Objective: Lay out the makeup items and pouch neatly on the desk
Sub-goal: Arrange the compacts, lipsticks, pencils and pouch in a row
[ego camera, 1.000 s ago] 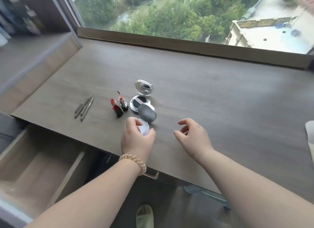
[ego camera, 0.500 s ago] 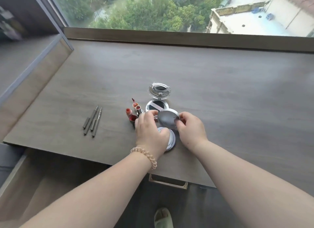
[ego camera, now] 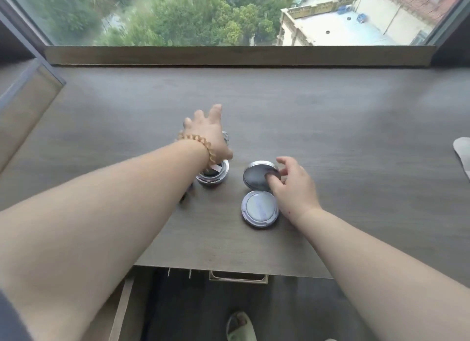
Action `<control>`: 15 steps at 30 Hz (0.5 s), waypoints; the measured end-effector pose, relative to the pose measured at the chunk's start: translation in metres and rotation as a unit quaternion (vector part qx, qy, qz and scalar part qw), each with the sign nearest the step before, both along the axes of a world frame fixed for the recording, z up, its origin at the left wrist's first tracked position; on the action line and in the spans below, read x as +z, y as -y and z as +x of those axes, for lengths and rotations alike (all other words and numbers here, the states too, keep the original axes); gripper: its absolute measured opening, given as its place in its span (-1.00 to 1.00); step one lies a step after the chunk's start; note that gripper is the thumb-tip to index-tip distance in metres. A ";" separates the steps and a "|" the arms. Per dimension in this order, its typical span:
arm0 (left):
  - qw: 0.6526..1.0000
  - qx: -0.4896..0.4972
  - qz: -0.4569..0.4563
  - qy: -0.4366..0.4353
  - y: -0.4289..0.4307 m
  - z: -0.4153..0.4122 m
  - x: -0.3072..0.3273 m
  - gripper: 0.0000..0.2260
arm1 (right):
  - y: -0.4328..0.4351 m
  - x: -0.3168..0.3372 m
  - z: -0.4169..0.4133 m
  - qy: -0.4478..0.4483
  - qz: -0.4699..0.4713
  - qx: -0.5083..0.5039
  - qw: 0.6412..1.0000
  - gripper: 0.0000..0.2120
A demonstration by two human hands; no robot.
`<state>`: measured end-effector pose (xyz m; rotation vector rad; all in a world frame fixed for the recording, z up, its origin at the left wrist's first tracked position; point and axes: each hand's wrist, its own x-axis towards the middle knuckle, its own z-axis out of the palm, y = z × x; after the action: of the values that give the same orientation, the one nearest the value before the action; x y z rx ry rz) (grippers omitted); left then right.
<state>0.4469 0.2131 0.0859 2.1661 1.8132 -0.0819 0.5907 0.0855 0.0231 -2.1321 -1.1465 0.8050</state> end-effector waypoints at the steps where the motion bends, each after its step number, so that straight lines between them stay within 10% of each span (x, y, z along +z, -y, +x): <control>1: 0.999 0.022 0.017 0.017 0.011 0.005 -0.008 -0.12 | 0.005 0.002 -0.007 0.027 0.006 -0.027 0.999 -0.53; 10: 0.983 0.159 0.027 0.091 0.047 0.033 -0.040 -0.12 | 0.055 -0.010 -0.058 0.169 -0.022 -0.030 0.985 -0.01; 15: 0.981 0.132 0.041 0.132 0.049 0.018 -0.045 -0.07 | 0.048 -0.008 -0.059 0.196 -0.034 0.020 0.980 -0.07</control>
<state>0.4653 0.1640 0.0409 1.8606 1.9517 0.3306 0.5316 0.0376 0.0151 -2.4014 -1.3768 0.4557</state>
